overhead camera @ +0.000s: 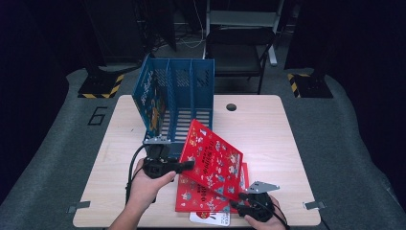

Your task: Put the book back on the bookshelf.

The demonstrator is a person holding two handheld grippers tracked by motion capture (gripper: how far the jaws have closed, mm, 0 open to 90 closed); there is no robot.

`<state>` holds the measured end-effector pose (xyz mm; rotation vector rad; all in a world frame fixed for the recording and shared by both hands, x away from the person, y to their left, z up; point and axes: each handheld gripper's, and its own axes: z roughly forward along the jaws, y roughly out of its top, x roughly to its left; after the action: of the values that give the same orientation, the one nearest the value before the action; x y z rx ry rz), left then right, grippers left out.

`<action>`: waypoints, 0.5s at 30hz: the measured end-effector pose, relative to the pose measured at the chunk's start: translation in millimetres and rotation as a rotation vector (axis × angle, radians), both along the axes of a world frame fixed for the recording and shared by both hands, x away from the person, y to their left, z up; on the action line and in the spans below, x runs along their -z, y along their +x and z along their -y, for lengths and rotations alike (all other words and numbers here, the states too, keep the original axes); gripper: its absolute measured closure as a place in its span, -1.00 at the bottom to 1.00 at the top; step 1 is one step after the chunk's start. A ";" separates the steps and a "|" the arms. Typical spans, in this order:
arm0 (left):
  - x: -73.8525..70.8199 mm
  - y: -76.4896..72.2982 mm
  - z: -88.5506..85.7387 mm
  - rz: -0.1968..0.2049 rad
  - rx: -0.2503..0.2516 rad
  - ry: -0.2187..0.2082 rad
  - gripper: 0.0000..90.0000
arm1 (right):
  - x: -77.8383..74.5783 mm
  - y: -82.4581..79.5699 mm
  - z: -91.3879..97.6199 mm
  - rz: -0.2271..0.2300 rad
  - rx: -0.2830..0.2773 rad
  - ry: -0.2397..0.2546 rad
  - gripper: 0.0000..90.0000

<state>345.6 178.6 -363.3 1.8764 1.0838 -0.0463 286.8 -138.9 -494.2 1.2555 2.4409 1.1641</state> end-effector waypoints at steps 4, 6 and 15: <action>-2.6 0.0 -0.3 0.001 -0.005 -0.012 0.53 | -1.0 0.4 -0.4 0.014 0.002 -0.002 0.17; -4.9 0.0 -0.9 0.011 -0.005 -0.015 0.53 | -2.9 0.4 0.0 0.022 0.002 0.000 0.17; -14.8 1.3 -4.4 0.031 -0.010 -0.016 0.53 | -9.7 1.3 -2.8 0.066 0.019 0.016 0.17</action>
<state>346.8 182.9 -348.5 1.8516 1.0690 -0.0204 288.2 -136.1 -484.5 1.2218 2.3726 1.2028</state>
